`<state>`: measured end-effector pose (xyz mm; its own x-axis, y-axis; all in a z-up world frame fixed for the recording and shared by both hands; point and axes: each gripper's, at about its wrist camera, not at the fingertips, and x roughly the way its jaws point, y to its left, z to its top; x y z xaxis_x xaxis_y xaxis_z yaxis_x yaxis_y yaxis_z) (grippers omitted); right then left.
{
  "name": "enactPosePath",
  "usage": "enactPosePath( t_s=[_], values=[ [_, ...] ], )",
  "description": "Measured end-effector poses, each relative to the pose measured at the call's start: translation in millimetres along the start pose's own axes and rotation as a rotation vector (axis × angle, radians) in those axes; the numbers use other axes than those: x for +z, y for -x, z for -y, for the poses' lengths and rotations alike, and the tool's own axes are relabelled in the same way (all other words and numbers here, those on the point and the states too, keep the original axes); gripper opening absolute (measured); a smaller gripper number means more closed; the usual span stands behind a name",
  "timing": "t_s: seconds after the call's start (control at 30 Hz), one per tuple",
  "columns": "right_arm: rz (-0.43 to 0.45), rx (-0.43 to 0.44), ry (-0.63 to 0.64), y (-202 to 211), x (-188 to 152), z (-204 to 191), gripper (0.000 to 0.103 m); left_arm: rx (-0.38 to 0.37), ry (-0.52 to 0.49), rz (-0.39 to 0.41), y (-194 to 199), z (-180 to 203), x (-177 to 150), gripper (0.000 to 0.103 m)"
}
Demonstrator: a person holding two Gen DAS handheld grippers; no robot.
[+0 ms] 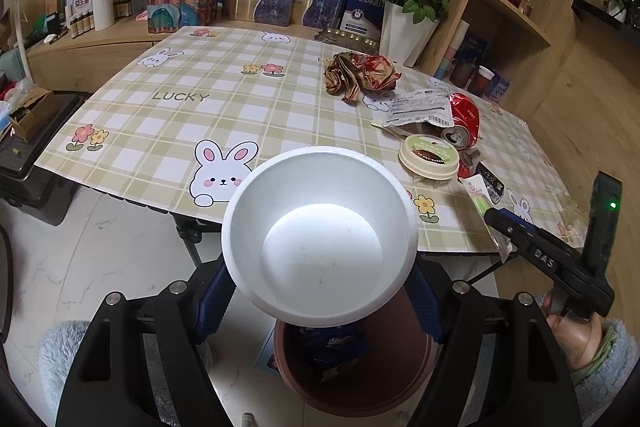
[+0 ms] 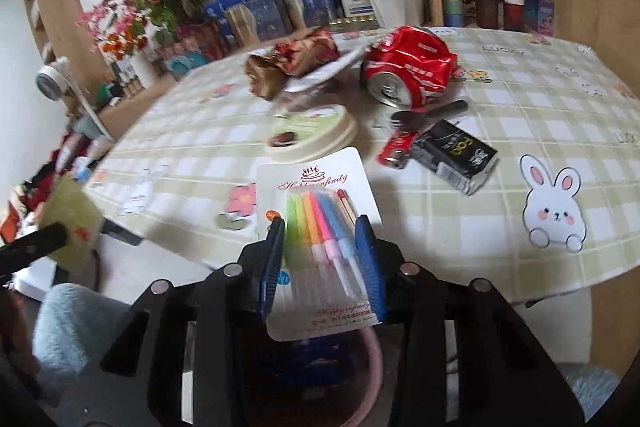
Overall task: Collect trash
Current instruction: 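Release the candle card and the white cup into the brown bin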
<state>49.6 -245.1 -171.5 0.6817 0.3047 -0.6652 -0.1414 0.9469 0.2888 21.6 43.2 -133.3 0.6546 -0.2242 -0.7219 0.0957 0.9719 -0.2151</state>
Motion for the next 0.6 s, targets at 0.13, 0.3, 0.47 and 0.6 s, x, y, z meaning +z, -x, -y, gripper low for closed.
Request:
enactPosePath(
  t_s=[0.13, 0.3, 0.47, 0.6],
  values=[
    [-0.024, 0.054, 0.007, 11, -12, -16, 0.038, -0.004, 0.003, 0.014, 6, 0, 0, 0.074],
    [-0.098, 0.106, 0.056, 13, -40, -42, 0.039, -0.005, 0.006, 0.023, 14, 0, -5, 0.074],
    [-0.15, 0.111, 0.07, 6, -54, -52, 0.041, -0.001, 0.006, 0.013, 16, 0, -13, 0.074],
    [-0.097, 0.08, 0.082, 16, -50, -55, 0.064, 0.002, 0.007, 0.008, 18, -1, -16, 0.074]
  ],
)
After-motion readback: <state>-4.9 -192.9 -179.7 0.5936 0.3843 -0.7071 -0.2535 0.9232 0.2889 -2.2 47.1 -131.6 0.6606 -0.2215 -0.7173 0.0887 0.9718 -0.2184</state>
